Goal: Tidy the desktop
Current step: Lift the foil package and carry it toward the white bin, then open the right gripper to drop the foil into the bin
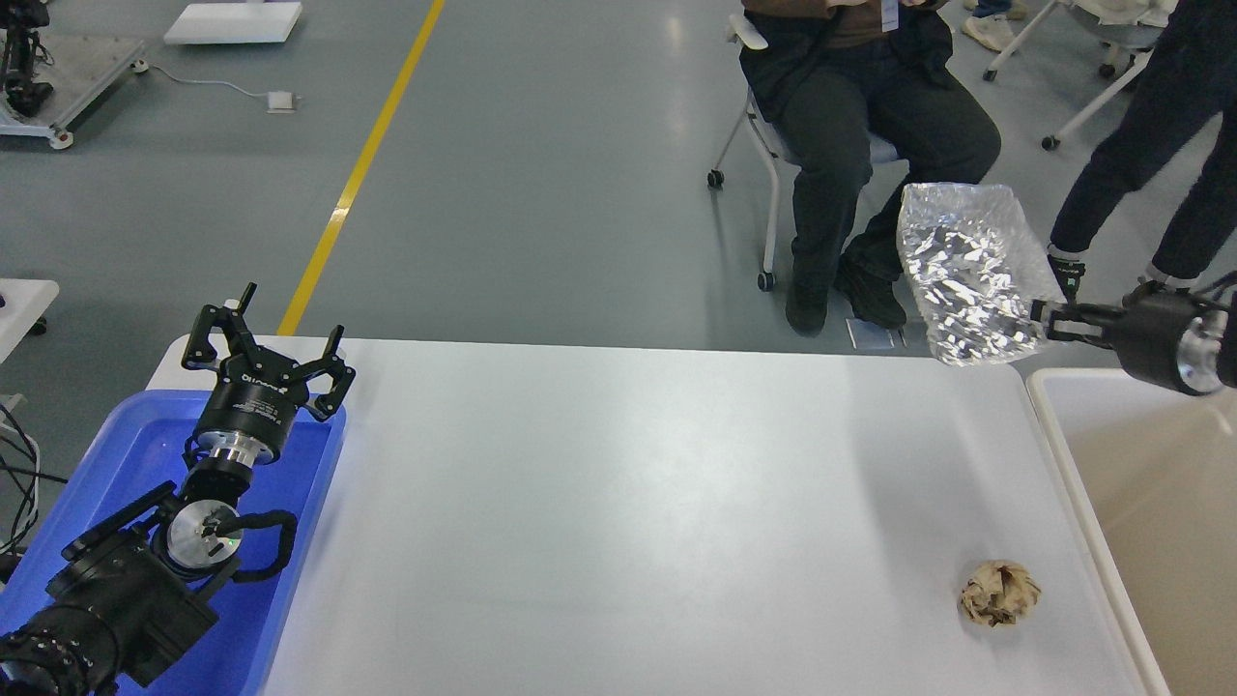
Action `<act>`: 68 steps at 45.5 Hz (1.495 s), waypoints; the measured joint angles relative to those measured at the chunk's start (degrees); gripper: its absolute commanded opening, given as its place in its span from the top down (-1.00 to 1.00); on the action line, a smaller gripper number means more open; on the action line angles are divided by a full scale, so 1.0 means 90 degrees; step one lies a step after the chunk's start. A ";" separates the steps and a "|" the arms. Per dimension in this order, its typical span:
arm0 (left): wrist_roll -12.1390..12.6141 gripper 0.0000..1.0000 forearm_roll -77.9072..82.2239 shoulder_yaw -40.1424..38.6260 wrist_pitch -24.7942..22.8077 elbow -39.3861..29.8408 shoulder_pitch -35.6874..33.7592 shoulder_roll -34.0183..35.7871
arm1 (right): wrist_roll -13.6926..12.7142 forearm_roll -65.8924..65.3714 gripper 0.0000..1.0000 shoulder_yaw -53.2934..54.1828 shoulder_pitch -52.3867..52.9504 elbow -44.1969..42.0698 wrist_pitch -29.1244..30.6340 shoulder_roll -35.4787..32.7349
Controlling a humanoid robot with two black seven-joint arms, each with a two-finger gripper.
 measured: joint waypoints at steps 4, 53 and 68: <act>0.0000 -1.00 0.0000 0.0000 0.0000 -0.0001 0.0000 -0.0001 | 0.0057 0.0016 1.00 -0.0038 -0.0280 -0.0599 0.0003 0.0003; 0.0000 -1.00 -0.0004 0.0000 0.0014 0.0000 0.0000 0.0002 | 0.1034 0.0062 1.00 -0.0661 -0.3741 -0.5206 -0.0565 0.0947; 0.0000 -1.00 -0.0008 0.0000 0.0017 0.0000 0.0000 0.0000 | 0.0329 0.0140 1.00 -0.0727 -0.3892 -0.5361 0.0255 0.1190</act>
